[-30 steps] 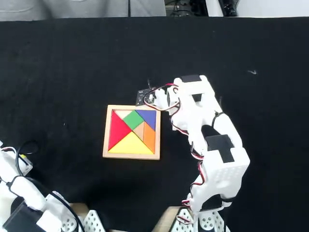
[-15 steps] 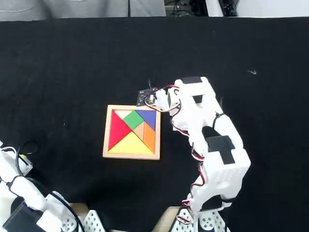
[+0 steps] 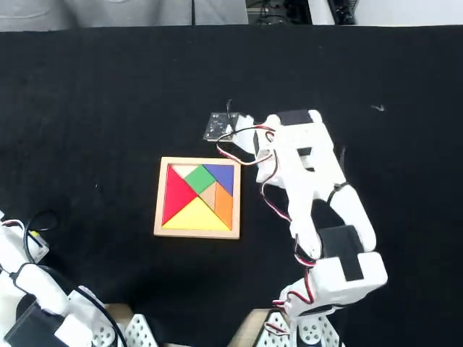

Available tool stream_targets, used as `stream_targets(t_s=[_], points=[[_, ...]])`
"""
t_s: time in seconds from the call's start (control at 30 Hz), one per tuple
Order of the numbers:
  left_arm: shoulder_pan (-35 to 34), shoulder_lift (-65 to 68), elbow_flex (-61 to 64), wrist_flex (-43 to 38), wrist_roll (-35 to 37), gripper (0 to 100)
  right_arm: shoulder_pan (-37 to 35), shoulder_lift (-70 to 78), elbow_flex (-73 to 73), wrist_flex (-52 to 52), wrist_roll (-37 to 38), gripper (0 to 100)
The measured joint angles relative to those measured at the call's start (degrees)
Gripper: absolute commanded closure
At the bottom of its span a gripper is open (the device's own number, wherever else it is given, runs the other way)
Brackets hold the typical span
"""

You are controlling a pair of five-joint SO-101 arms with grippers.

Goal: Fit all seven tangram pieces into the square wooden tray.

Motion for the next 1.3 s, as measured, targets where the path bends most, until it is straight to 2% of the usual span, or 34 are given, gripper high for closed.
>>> stream_targets(t_s=[0.33, 0.47, 0.63, 0.93, 1.3], points=[[0.09, 0.0, 0.0, 0.0, 0.0, 85, -18.02, 0.09, -7.38, -0.09, -8.88, 89.3], [0.09, 0.0, 0.0, 0.0, 0.0, 85, -23.03, 6.95, -14.59, -0.09, -11.16, 89.3], [0.09, 0.0, 0.0, 0.0, 0.0, 85, -24.0, 19.69, -26.37, 0.97, -12.84, 89.3], [0.09, 0.0, 0.0, 0.0, 0.0, 85, -26.11, 37.1, -50.9, 13.54, -12.92, 89.3], [0.09, 0.0, 0.0, 0.0, 0.0, 85, -26.37, 47.56, -66.64, 22.59, -12.92, 89.0]])
